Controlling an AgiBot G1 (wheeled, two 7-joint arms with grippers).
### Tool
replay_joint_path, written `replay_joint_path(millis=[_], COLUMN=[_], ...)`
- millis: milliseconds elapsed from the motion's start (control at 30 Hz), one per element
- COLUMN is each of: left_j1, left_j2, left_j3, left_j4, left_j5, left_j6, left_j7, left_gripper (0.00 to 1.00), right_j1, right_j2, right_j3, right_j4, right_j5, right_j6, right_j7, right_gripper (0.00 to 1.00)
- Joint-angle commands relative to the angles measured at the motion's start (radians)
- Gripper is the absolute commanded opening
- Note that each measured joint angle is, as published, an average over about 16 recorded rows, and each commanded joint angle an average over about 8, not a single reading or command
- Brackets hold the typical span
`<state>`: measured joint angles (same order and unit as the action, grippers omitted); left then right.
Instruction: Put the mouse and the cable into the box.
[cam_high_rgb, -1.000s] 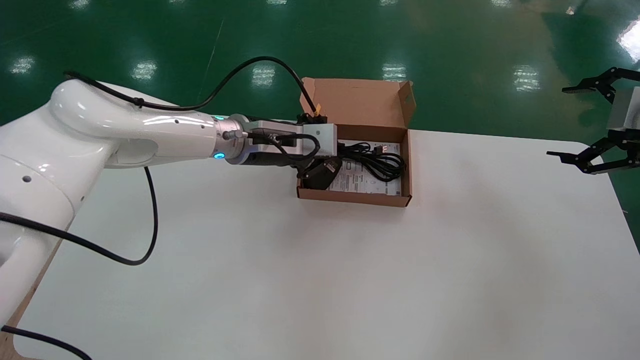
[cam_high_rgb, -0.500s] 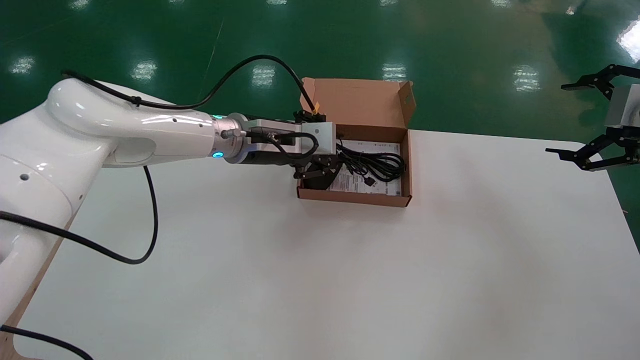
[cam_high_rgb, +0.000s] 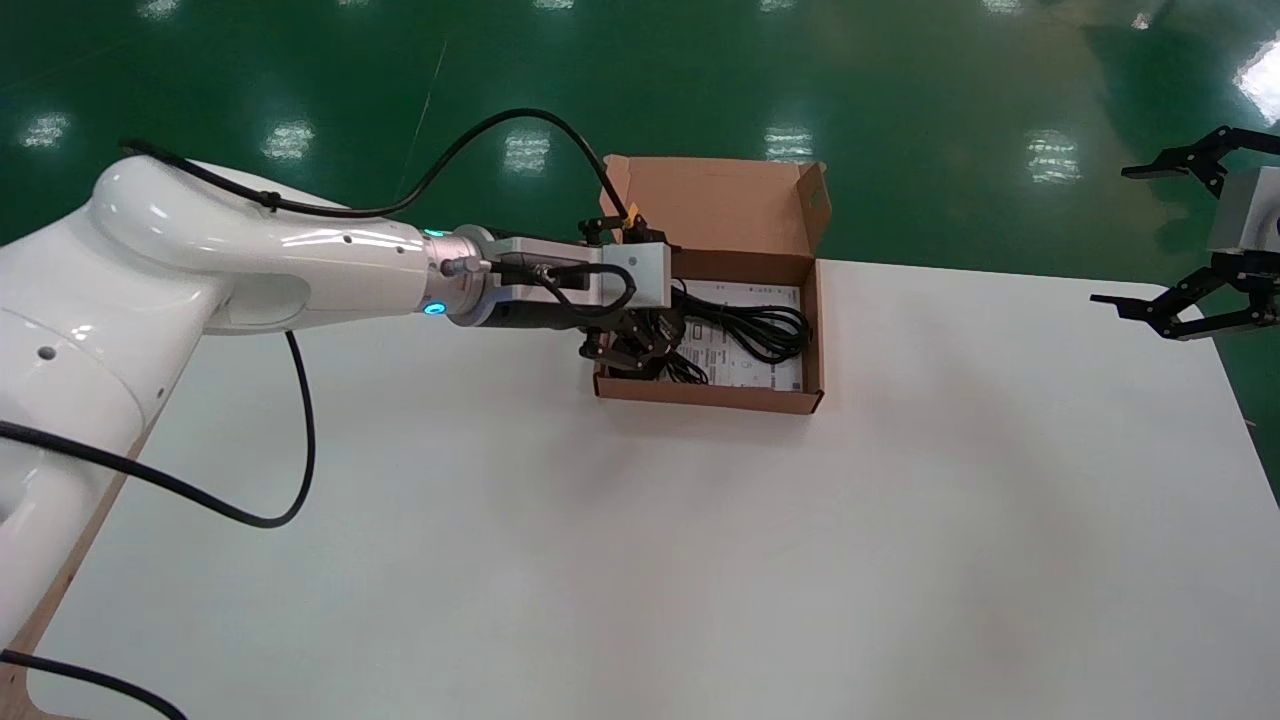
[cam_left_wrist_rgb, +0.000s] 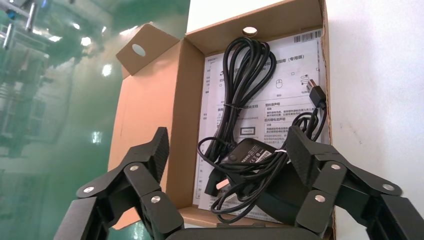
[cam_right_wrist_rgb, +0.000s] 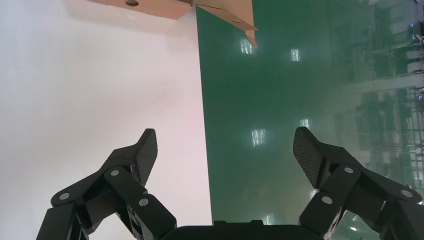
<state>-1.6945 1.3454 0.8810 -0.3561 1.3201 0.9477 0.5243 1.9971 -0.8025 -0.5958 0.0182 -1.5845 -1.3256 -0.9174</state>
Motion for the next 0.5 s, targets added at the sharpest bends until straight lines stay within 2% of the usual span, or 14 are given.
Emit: replay_joint_path(millis=[33, 500], left_j1=[0.001, 0.143], left_j2=[-0.001, -0.169], left_j3=[-0.001, -0.139], left_j4=[-0.001, -0.213], left_j5=[-0.001, -0.136], left_j6=[0.001, 0.126], left_j7=[-0.001, -0.164], left_gripper=[1.00, 1.00], right_j1=[0.001, -0.206], right_j2=[0.000, 0.043], right_j3=[0.000, 0.070], right_j4=[-0.001, 0.282], right_j5=[-0.001, 0.190], right_j6=[0.000, -0.038], right_j7=[-0.001, 0.246], right_gripper=[1.00, 1.00])
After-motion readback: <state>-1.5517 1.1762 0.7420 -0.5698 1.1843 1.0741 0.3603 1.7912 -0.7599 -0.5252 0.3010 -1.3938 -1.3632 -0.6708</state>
